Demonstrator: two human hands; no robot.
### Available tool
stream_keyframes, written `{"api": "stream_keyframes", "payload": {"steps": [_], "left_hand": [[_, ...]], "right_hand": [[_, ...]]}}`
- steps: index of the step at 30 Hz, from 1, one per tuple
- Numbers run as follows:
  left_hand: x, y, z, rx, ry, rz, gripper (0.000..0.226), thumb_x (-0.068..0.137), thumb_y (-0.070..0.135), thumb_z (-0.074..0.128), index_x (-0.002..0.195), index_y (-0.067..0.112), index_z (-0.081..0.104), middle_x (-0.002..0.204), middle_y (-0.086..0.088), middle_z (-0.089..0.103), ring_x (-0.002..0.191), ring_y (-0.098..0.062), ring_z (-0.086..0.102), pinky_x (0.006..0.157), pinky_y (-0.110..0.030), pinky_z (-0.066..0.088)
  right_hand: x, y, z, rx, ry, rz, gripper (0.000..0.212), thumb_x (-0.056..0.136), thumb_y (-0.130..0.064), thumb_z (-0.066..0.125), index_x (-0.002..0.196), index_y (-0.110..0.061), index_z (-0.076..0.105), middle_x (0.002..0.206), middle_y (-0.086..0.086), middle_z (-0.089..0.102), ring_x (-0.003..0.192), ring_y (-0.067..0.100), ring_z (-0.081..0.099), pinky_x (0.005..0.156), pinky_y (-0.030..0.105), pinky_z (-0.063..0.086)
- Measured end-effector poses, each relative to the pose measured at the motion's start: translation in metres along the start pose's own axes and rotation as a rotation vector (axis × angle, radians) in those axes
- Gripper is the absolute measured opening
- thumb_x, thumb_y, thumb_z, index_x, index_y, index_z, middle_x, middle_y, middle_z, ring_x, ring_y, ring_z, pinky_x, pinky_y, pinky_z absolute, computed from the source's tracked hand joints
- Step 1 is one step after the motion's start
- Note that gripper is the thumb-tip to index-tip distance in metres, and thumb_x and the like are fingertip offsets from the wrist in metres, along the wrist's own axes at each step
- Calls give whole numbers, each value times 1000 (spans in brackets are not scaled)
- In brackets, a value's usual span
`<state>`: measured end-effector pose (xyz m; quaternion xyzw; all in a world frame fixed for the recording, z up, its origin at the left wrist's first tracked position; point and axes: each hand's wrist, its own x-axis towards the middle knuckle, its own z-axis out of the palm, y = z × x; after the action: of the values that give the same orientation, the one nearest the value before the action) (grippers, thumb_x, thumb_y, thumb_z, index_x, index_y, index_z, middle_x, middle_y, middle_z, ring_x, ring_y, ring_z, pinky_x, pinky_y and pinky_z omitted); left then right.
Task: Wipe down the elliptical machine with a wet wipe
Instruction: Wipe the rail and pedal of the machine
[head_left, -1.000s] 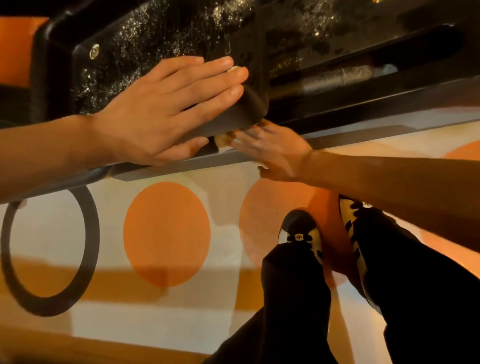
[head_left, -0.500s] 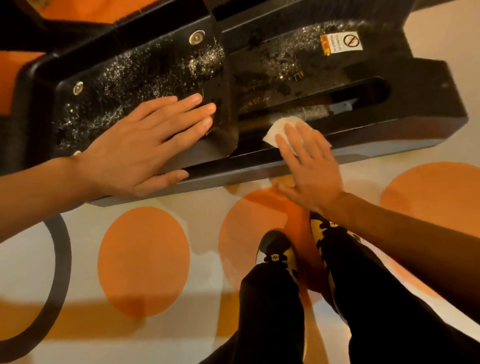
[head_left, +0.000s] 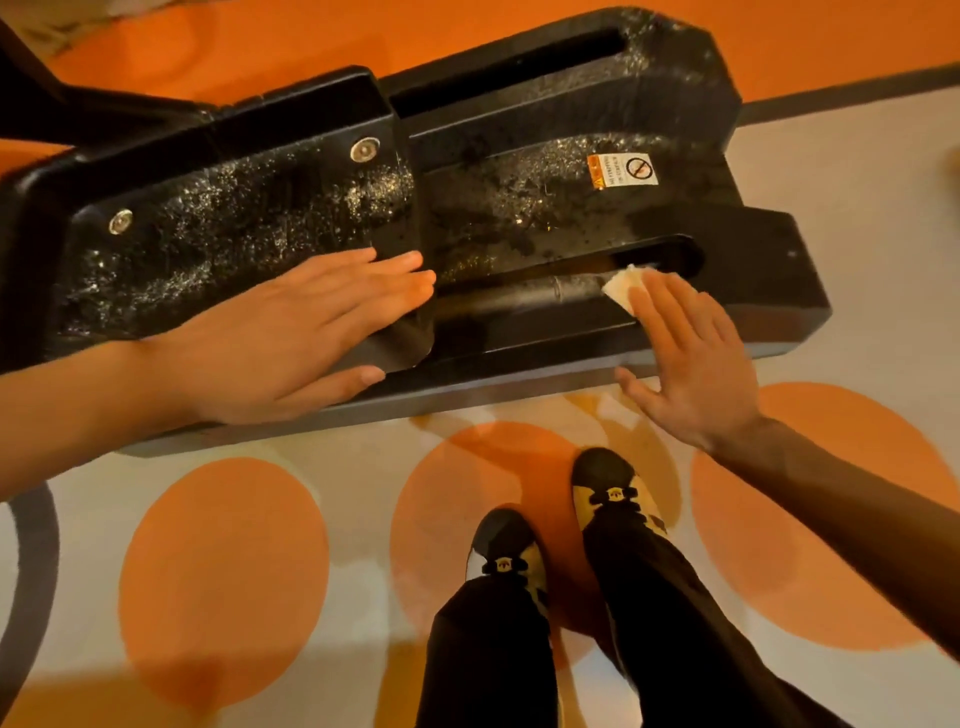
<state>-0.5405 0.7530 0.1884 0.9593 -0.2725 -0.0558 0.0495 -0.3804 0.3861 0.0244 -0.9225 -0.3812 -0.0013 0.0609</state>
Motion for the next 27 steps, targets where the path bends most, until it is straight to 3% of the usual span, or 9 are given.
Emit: {"api": "stream_keyframes", "payload": {"steps": [4,6,9,12,18,20,23,25,27], "left_hand": [[-1,-2,3,9,26,6,66,111,47,30,161,2,26,166,-16,33,158,-28,25,128,-49,18],[-1,-1,3,20,29,5,66,111,46,30,160,2,28,165,-17,34,157,-29,27,127,-52,20],[0,0,3,46,27,2,66,111,48,28,159,2,29,165,-18,35,156,-30,28,126,-53,22],[1,1,1,32,15,-6,66,111,49,27,158,3,28,165,-19,34,156,-31,28,125,-55,25],[0,1,2,3,28,-1,68,110,50,31,157,1,33,166,-17,32,157,-28,26,127,-50,23],[0,0,2,-3,33,0,68,110,50,32,157,1,33,166,-17,32,158,-27,25,128,-46,21],[0,1,1,0,29,-3,69,110,49,33,156,-1,34,166,-18,33,157,-28,25,128,-46,22],[0,1,0,0,22,-5,69,109,50,33,156,-1,35,165,-18,33,157,-28,26,127,-47,24],[0,2,0,-9,23,-6,69,109,50,33,156,-1,35,165,-18,34,157,-29,27,125,-50,27]], "right_hand": [[1,-9,-1,57,66,325,86,100,-64,32,162,-7,18,170,15,16,158,31,8,128,49,12],[21,-43,0,63,65,375,87,100,-65,28,161,-4,19,168,18,19,158,33,10,128,49,11],[57,-105,7,28,-14,291,87,100,-66,18,160,-2,24,165,19,27,156,33,16,127,49,13],[75,-139,14,12,-104,326,93,99,-68,16,160,2,20,167,23,21,156,35,15,128,47,12],[57,-105,8,74,-85,15,82,102,-62,27,159,-3,28,163,19,33,152,33,29,125,44,15],[56,-80,1,23,-46,95,76,103,-61,30,149,-2,43,147,22,51,140,35,44,122,48,29],[66,-71,-9,-37,-81,329,81,103,-63,14,118,-1,63,109,20,67,111,36,58,106,49,40],[74,-90,-10,-9,-117,382,91,100,-65,5,124,0,64,116,24,67,116,39,57,108,50,37],[78,-111,-10,18,-158,401,92,100,-66,5,146,0,48,139,31,55,136,43,45,119,53,26]]}}
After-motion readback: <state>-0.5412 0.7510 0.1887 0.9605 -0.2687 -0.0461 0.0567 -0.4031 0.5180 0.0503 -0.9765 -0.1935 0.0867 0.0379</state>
